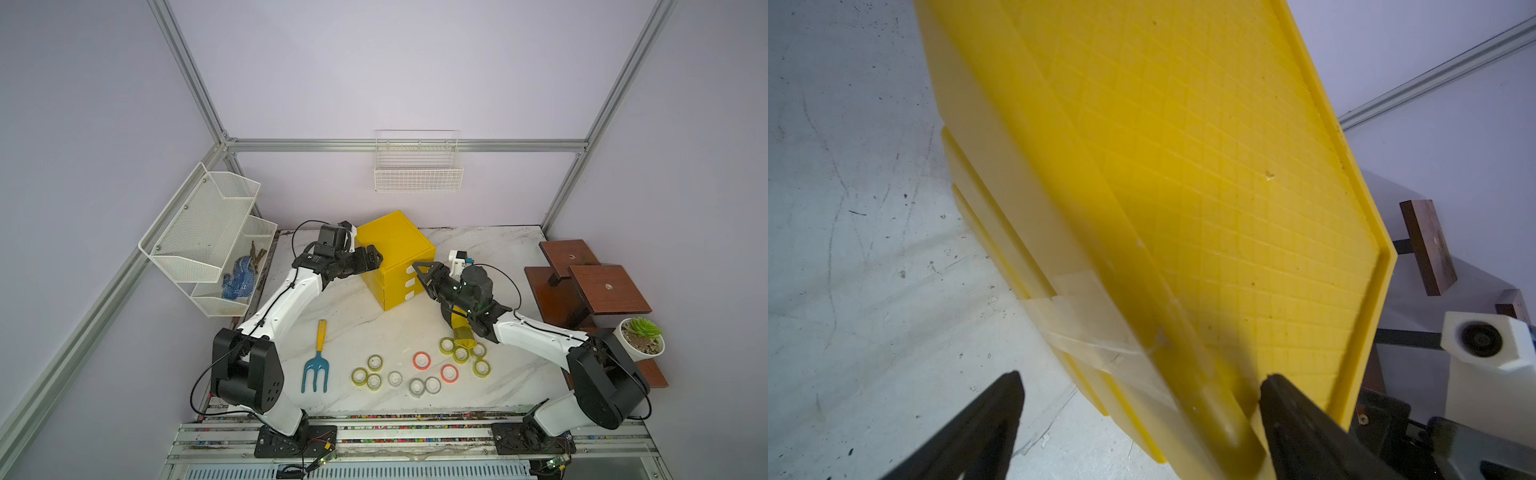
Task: Place the transparent tape into the drawer according to color
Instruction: Open the drawer in the storage box.
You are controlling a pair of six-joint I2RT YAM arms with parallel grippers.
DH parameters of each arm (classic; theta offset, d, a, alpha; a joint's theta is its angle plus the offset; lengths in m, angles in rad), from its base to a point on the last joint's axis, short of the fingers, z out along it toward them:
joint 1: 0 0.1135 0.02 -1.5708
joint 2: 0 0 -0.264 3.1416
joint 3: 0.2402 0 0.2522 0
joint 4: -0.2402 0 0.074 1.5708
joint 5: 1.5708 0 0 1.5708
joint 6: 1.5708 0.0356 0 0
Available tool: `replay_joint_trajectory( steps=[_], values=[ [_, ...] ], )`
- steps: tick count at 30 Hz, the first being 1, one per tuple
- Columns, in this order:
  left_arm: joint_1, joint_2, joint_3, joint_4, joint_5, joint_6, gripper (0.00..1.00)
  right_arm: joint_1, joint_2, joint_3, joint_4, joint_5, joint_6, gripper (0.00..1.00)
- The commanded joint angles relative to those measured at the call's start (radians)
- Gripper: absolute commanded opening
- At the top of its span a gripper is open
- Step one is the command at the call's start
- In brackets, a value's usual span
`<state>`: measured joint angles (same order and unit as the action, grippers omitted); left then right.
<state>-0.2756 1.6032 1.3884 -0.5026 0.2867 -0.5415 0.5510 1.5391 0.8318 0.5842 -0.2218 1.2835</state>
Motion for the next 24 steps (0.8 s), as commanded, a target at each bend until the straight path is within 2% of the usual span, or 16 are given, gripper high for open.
replay_joint_trajectory(
  steps=[1,6,24],
  values=[
    [-0.004,-0.002,-0.007,0.015,-0.004,0.021,0.92,0.005,0.049,-0.015,0.101,0.007,0.053,0.60],
    [-0.004,0.003,-0.008,0.015,-0.001,0.020,0.92,0.004,0.071,-0.024,0.191,0.018,0.094,0.60],
    [-0.007,0.010,-0.013,0.009,0.002,0.028,0.91,0.007,0.138,0.020,0.191,0.031,0.105,0.58]
  ],
)
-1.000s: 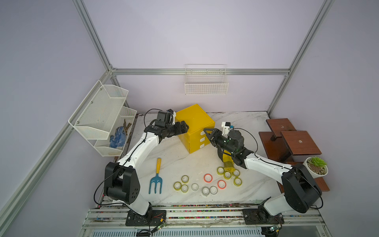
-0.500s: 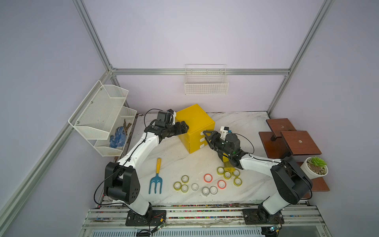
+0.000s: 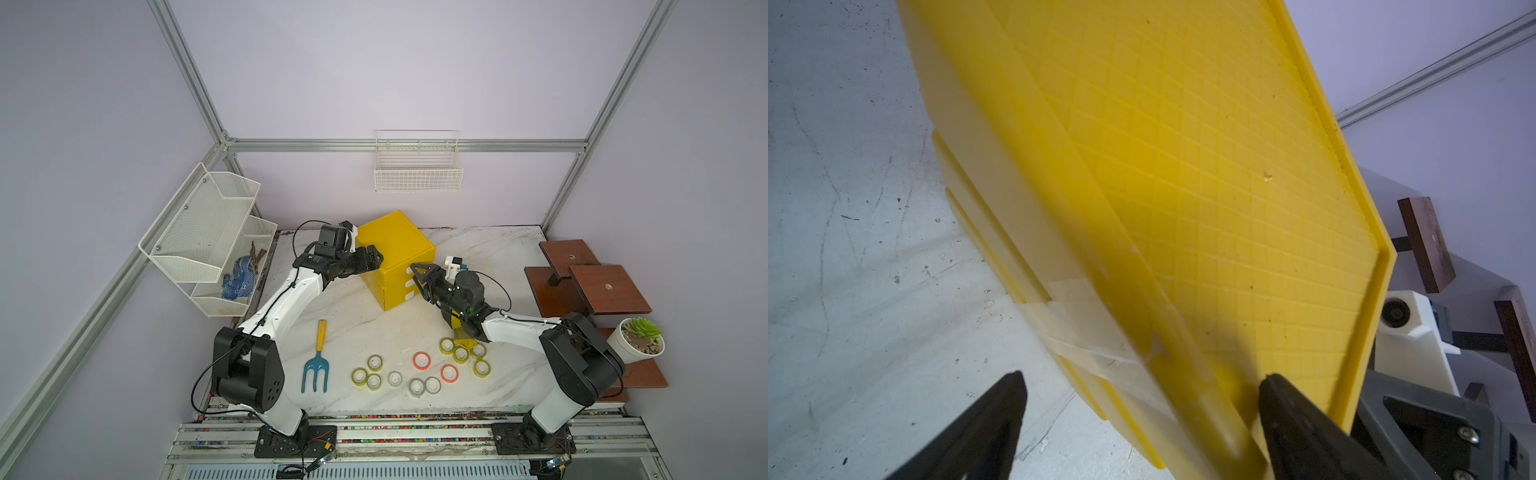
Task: Place the transparent tape into the drawer according to color
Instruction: Open the drawer in the storage box.
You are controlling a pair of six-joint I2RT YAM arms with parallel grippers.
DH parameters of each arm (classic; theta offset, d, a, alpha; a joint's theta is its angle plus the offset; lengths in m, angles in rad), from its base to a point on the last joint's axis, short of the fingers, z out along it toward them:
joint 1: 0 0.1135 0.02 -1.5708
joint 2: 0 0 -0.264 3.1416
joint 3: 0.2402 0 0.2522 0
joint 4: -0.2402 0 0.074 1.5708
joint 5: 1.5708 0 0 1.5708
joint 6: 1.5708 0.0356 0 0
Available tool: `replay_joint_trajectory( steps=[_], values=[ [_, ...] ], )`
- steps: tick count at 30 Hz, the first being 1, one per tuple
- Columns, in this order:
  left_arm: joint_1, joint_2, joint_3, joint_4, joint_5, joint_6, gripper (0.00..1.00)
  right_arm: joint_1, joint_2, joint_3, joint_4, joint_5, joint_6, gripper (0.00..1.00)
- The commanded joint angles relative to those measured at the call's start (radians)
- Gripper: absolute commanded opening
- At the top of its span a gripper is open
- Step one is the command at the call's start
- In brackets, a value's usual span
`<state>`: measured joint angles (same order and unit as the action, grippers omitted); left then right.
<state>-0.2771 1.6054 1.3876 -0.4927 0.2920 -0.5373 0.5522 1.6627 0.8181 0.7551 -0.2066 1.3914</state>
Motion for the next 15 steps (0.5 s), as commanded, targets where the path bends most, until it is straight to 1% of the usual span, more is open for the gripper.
replay_joint_trajectory(
  steps=[1,7,12,15],
  values=[
    [-0.005,0.008,-0.012,-0.001,-0.004,0.023,0.90,0.006,0.020,0.041,0.021,0.019,-0.009,0.58],
    [-0.006,0.008,-0.012,-0.007,0.001,0.031,0.90,0.005,0.052,0.078,0.010,0.029,-0.014,0.57],
    [-0.007,0.005,-0.015,-0.010,0.003,0.035,0.89,0.005,0.081,0.104,0.016,0.029,-0.012,0.53],
    [-0.008,0.007,-0.016,-0.011,0.004,0.036,0.89,0.005,0.094,0.114,0.016,0.036,-0.015,0.53]
  ],
)
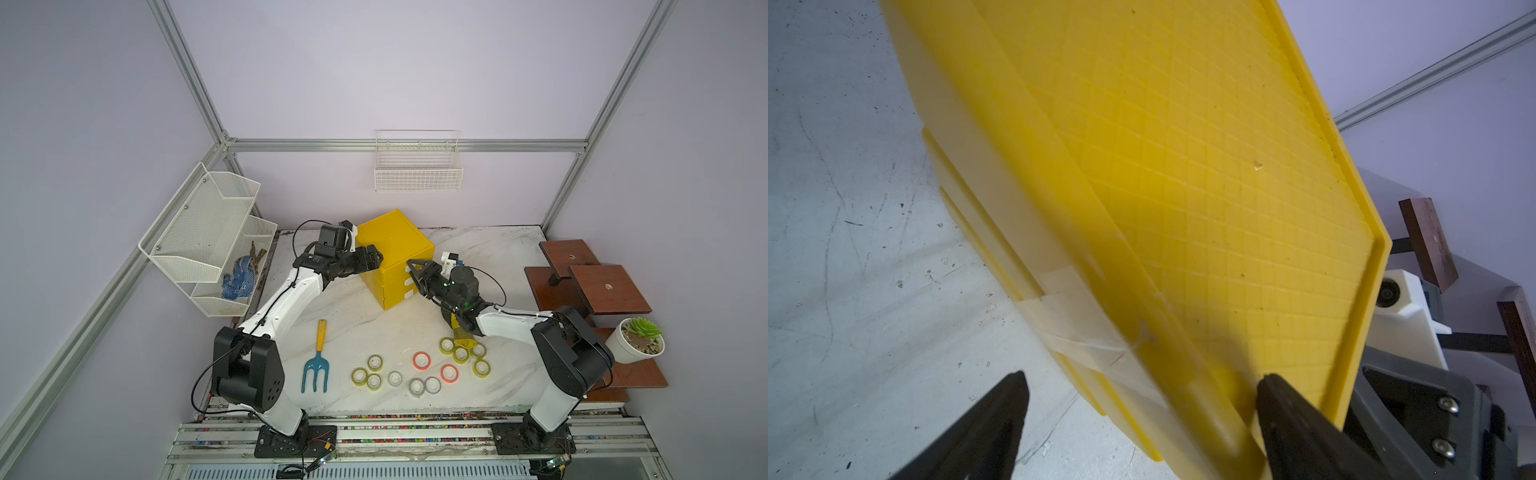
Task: Place the transparent tape into the drawer according to color
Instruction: Open the drawer in the storage box.
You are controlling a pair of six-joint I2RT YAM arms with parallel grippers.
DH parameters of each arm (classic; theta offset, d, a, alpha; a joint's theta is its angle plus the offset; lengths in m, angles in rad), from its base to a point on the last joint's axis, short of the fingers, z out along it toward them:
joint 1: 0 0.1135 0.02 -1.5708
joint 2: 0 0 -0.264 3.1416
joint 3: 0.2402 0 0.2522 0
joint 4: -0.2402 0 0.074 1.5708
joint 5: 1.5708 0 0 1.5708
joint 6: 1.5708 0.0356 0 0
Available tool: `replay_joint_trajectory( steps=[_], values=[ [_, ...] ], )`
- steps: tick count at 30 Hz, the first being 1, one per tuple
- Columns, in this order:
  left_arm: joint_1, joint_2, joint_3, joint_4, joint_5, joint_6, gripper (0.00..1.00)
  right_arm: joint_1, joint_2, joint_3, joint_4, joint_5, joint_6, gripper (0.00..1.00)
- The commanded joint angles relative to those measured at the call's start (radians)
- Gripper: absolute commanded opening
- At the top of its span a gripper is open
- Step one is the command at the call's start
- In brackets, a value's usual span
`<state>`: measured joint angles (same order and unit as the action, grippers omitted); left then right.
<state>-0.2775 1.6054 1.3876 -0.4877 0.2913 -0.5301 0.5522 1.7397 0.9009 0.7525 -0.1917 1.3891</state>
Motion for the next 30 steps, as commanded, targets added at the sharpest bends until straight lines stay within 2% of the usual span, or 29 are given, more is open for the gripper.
replay_joint_trajectory(
  steps=[1,4,8,13,30],
  values=[
    [-0.009,0.007,-0.015,-0.016,0.006,0.028,0.89,0.005,0.021,0.035,0.015,0.024,-0.013,0.53],
    [-0.011,0.007,-0.015,-0.015,0.006,0.031,0.89,0.005,0.033,0.036,0.025,0.028,-0.016,0.53],
    [-0.011,0.008,-0.015,-0.018,0.002,0.032,0.89,0.000,0.046,0.032,0.048,0.025,-0.012,0.43],
    [-0.011,0.010,-0.013,-0.019,-0.001,0.032,0.89,-0.003,0.036,0.003,0.075,0.018,-0.012,0.38],
    [-0.011,0.013,-0.006,-0.020,0.008,0.016,0.90,-0.018,-0.105,-0.287,0.272,-0.029,0.067,0.35]
  ],
)
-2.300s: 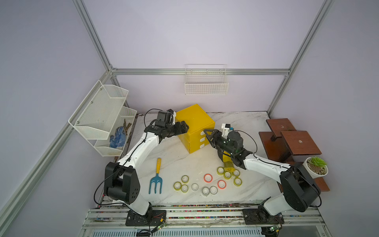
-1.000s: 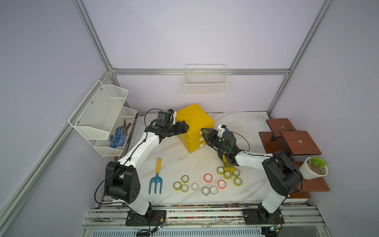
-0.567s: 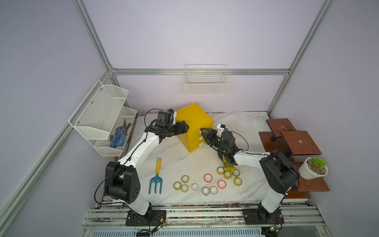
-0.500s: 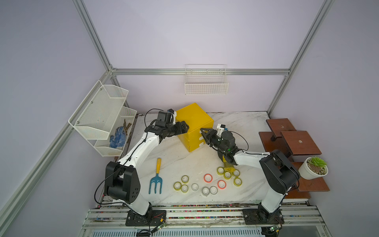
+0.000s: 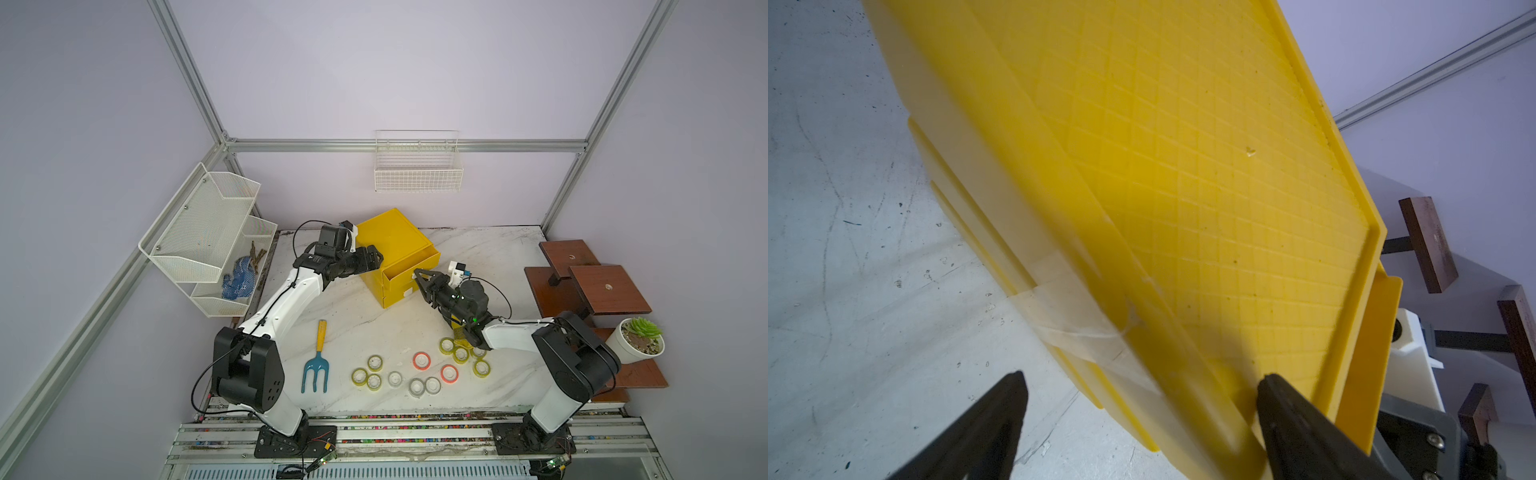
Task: Place the transparent tape into the drawer according to color
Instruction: Open the drawer in the storage box.
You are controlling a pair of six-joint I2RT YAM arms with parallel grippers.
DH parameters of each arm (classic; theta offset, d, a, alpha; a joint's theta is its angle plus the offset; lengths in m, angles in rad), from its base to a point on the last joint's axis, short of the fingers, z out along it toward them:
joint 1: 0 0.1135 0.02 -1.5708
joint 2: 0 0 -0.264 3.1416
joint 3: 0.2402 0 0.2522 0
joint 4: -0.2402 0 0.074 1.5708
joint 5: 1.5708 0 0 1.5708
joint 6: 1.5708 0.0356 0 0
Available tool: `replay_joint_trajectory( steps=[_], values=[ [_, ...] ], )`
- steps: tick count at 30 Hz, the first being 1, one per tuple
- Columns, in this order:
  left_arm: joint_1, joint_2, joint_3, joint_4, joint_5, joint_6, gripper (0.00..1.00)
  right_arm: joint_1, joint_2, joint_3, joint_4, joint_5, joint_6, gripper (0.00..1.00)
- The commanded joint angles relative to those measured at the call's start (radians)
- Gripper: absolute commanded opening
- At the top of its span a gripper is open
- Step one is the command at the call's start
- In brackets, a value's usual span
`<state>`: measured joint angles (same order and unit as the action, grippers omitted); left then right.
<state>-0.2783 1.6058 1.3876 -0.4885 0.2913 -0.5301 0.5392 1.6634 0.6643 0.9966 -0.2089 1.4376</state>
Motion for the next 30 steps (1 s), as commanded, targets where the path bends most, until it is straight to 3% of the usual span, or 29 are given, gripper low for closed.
replay_joint_trajectory(
  steps=[1,26,28,30],
  values=[
    [-0.010,0.014,-0.005,-0.018,0.009,0.013,0.90,-0.008,-0.039,-0.066,0.030,-0.012,0.025,0.35],
    [-0.013,0.022,-0.007,-0.018,0.012,0.010,0.90,-0.059,-0.346,-0.250,-0.156,-0.003,-0.020,0.36],
    [-0.013,0.023,-0.006,-0.018,0.013,0.012,0.91,-0.061,-0.346,-0.247,-0.159,-0.009,-0.023,0.40],
    [-0.013,0.025,-0.006,-0.018,0.017,0.012,0.92,-0.062,-0.346,-0.246,-0.157,-0.016,-0.026,0.50]
  ],
)
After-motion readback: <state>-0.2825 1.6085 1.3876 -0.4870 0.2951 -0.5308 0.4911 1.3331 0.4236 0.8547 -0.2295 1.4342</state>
